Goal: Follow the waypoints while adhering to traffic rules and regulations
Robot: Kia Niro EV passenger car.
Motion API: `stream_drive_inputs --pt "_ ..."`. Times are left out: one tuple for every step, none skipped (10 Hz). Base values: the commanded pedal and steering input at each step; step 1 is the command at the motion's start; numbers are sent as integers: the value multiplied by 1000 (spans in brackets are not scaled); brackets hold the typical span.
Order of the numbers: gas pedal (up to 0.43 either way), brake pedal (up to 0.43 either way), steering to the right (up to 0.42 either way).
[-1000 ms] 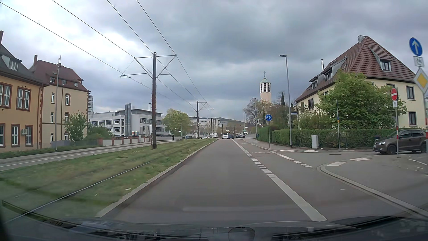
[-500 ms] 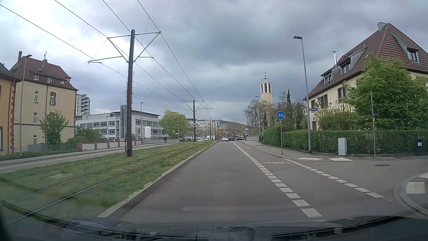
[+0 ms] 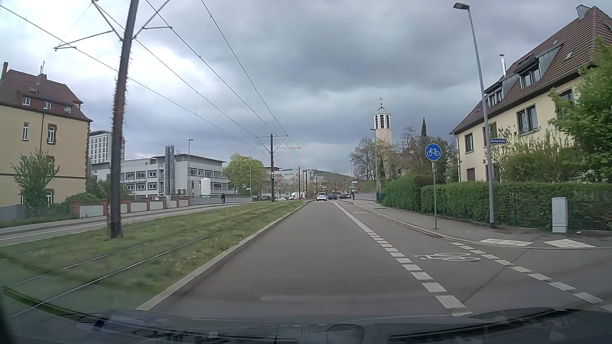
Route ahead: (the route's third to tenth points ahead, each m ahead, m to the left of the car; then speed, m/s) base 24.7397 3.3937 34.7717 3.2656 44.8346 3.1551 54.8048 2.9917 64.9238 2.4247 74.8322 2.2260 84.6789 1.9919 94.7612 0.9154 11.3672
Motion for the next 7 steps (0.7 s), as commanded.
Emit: stream_drive_inputs --pt "169 0 4" --pt "169 0 4" --pt "150 0 4" --pt "138 0 4" --pt "130 0 4" --pt "118 0 4" --pt "118 0 4"
